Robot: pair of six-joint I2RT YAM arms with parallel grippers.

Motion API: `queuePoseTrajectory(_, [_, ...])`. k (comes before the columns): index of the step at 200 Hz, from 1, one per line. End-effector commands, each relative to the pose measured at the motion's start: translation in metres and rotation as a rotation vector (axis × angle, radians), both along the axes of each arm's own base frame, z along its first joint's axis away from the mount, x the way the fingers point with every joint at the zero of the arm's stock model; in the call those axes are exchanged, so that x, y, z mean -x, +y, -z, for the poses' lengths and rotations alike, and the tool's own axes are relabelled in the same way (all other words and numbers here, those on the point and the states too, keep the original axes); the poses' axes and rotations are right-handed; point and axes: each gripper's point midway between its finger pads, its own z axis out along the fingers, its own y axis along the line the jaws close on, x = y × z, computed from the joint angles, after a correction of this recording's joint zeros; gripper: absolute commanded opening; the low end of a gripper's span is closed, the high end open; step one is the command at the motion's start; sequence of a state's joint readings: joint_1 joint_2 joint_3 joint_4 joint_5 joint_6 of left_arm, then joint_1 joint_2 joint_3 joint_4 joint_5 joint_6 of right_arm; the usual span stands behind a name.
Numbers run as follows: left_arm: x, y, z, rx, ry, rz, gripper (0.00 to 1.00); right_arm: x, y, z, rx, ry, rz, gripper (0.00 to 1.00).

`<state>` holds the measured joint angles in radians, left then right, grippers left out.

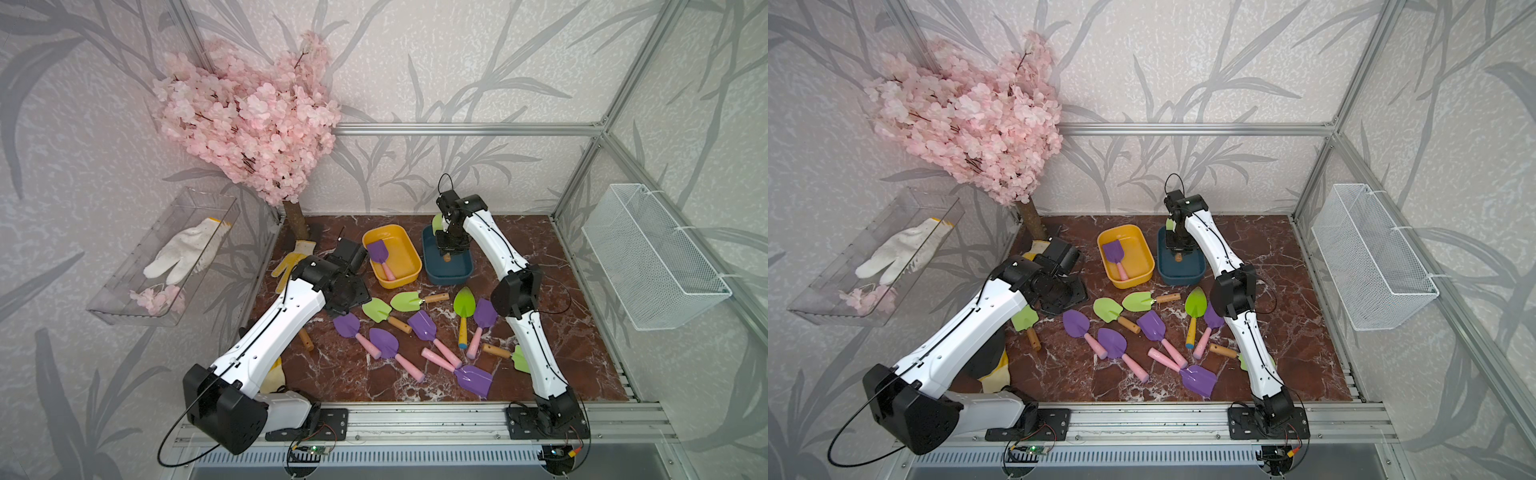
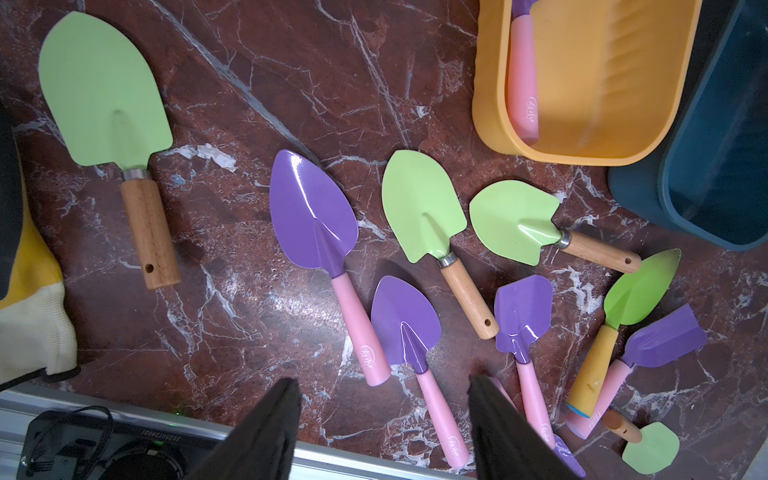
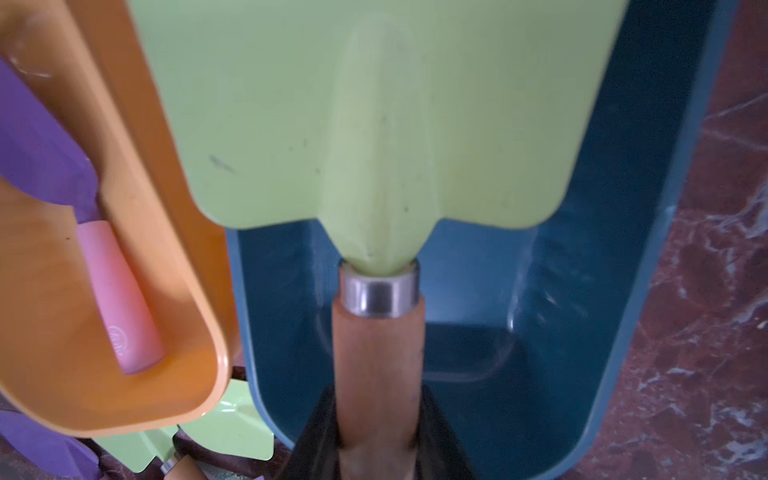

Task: Sort the small shovels by color and place them into the storage box
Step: Place the shovel in the storage box.

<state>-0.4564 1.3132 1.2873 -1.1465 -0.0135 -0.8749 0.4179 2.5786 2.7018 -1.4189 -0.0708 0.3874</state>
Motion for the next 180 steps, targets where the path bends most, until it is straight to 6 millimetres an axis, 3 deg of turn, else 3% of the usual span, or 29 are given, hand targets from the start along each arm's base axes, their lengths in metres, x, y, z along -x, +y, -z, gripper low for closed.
queuePoseTrajectory(1, [-0.001,0.001,0.005,-0.014,0.008,-0.001,0.67,0.01,0.004,0.007,-0.003,0.043,-0.006,0.06])
queuePoseTrajectory(65, [-0.001,0.0,0.01,-0.017,0.022,0.003,0.67,0.021,0.011,0.044,0.012,0.133,0.008,0.06])
queuePoseTrajectory(180, [-0.002,0.0,0.014,-0.024,0.031,0.011,0.68,0.02,0.022,0.073,-0.031,0.185,0.06,0.07])
